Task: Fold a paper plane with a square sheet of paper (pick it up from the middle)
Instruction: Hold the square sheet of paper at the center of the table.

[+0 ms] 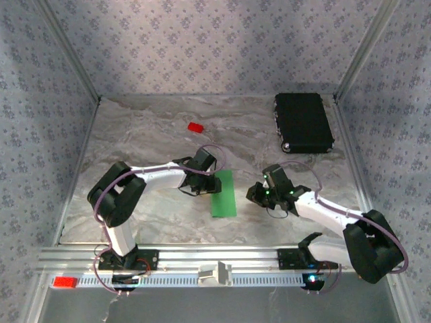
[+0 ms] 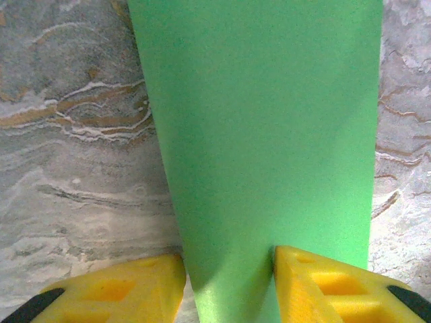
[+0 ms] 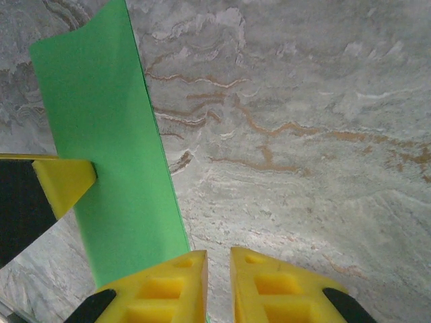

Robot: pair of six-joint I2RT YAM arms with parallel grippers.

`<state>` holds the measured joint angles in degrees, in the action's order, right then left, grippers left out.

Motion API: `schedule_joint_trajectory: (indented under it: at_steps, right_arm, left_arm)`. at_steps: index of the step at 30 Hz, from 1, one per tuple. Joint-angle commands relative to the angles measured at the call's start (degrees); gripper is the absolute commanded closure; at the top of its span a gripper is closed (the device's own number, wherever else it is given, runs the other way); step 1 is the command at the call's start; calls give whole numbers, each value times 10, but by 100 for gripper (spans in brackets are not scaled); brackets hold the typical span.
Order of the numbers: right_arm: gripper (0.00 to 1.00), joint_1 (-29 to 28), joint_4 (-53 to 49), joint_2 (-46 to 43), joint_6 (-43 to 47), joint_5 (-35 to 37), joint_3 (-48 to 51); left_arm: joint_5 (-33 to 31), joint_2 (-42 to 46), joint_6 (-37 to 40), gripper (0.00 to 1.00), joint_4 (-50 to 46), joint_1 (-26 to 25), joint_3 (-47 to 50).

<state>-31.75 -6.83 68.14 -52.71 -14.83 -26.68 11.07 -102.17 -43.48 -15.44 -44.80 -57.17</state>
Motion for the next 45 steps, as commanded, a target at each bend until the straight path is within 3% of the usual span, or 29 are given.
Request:
schedule_joint_trajectory:
  at_steps: [1, 31, 45]
  right_arm:
    - [83, -6, 3, 5, 1, -5, -15]
    - [82, -20, 11, 35, 9, -15, -35]
    - [92, -40, 43, 135, 20, -36, -103]
  left_arm:
    - [-46, -60, 13, 57, 4, -4, 14]
    - [-55, -79, 2, 56, 6, 1, 11]
    - [-55, -82, 9, 56, 5, 0, 10]
